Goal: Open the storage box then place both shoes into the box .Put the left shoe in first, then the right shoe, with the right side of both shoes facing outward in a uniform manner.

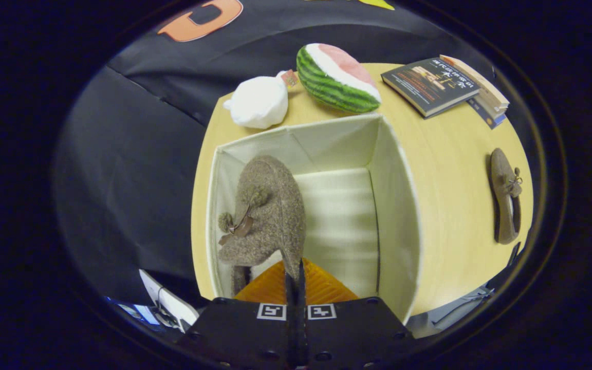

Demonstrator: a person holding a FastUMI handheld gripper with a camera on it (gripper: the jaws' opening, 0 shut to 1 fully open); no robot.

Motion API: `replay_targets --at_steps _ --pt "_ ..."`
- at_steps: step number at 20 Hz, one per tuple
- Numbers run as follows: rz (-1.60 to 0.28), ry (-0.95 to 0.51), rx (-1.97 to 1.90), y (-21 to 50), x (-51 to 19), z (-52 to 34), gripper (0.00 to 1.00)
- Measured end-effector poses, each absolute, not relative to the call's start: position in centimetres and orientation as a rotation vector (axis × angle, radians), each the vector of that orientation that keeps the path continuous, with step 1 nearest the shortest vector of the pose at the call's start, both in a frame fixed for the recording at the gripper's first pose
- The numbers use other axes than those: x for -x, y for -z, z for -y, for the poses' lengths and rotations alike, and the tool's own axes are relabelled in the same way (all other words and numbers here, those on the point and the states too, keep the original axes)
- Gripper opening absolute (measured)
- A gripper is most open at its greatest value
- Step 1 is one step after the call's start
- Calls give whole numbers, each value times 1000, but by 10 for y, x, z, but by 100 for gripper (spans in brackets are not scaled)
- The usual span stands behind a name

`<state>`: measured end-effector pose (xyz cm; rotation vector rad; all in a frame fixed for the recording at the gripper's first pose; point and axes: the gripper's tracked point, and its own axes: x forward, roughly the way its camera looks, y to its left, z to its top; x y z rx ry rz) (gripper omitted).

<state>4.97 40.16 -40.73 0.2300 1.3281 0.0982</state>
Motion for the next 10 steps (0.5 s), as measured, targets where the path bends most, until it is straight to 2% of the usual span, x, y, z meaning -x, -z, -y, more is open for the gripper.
replay_targets --at_steps 10 --pt "-1412 20 -180 476 -63 -406 1"
